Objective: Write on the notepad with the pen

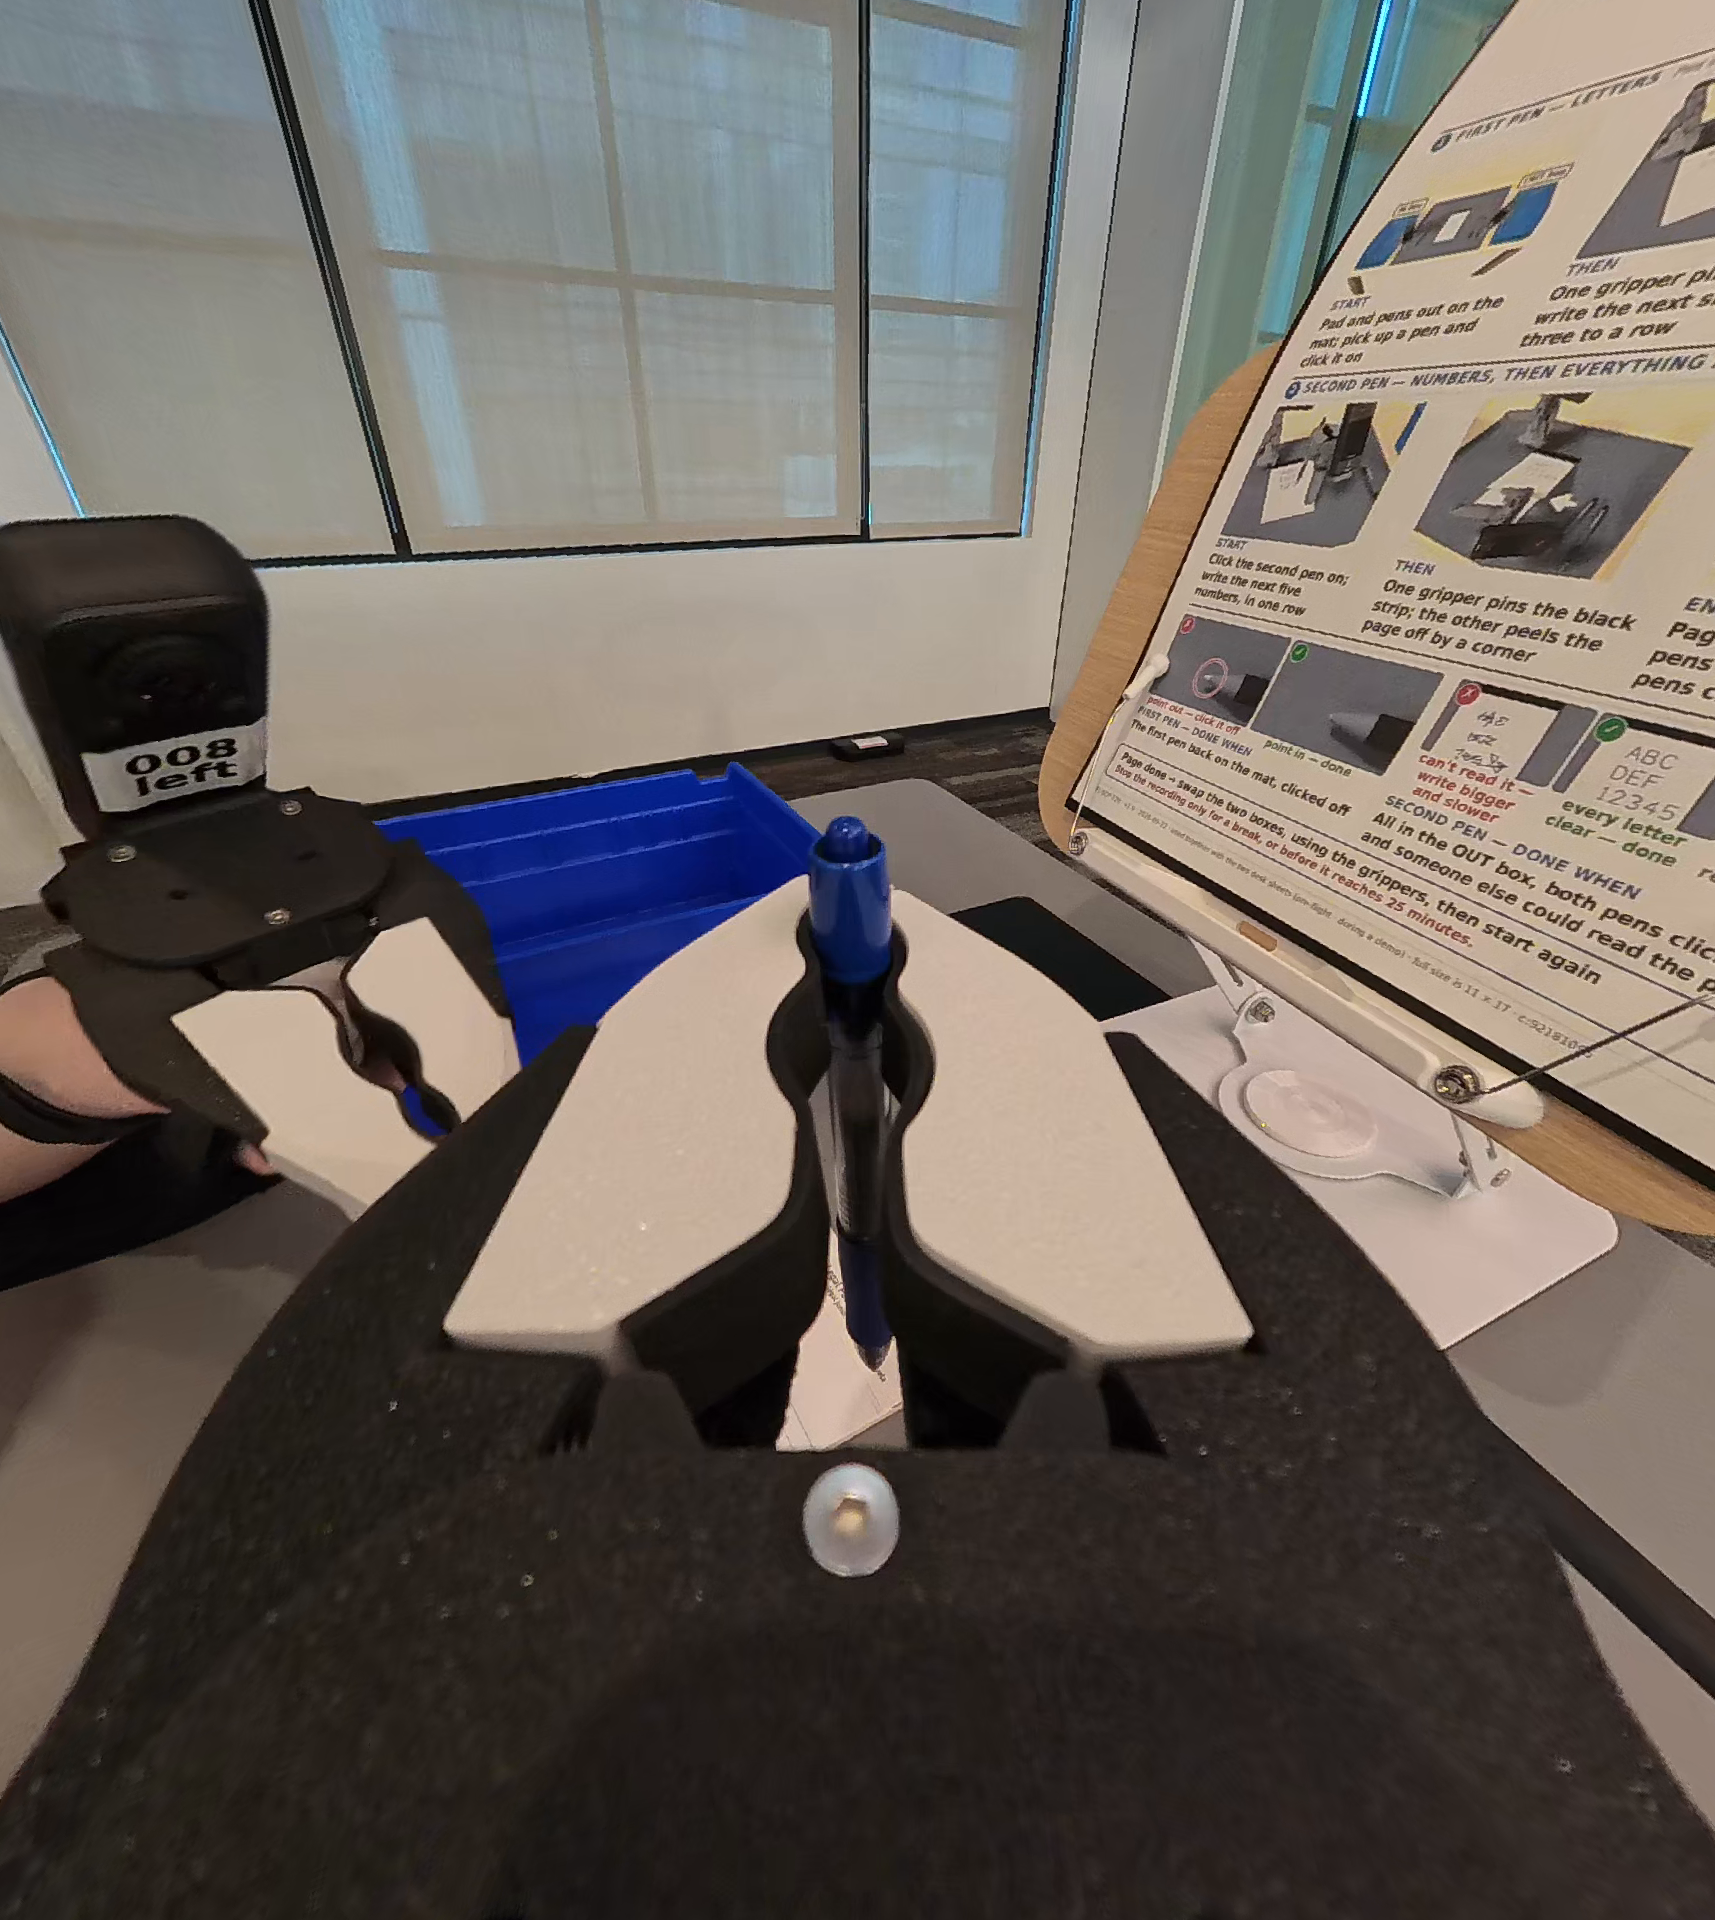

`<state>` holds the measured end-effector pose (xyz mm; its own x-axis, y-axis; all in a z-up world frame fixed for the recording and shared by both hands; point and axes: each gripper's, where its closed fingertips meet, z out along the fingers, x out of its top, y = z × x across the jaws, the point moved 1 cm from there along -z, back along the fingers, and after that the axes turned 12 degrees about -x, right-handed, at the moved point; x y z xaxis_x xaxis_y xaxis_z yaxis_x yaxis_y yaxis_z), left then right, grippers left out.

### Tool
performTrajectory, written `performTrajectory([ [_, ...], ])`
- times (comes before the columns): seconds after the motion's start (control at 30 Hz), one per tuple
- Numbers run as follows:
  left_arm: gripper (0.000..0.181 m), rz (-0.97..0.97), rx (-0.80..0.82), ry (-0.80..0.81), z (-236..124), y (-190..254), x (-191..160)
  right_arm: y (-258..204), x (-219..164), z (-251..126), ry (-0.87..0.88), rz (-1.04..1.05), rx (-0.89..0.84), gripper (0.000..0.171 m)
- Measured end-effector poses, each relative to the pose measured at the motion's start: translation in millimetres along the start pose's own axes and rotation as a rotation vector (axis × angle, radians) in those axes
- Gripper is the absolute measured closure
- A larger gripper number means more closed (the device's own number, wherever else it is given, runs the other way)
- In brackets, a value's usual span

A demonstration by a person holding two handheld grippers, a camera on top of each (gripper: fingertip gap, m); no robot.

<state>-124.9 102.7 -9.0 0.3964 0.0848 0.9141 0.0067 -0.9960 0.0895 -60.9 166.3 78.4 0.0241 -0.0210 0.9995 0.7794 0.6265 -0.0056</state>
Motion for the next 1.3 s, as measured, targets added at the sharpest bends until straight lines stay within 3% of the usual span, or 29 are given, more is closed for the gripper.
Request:
performTrajectory([
  [0.2,0.179,-0.098,-0.025,0.06,-5,-7,3,1,-1,1,-0.002,0.001,0.001,0.167],
  [0.47,0.166,-0.063,0.005,0.005,2,-7,-4,1,-3,2,-0.007,-0.002,-0.001,0.167],
  [1.3,0.172,-0.05,-0.011,-0.059,10,2,-12,-4,-15,9,-0.038,-0.005,0.008,0.167],
])
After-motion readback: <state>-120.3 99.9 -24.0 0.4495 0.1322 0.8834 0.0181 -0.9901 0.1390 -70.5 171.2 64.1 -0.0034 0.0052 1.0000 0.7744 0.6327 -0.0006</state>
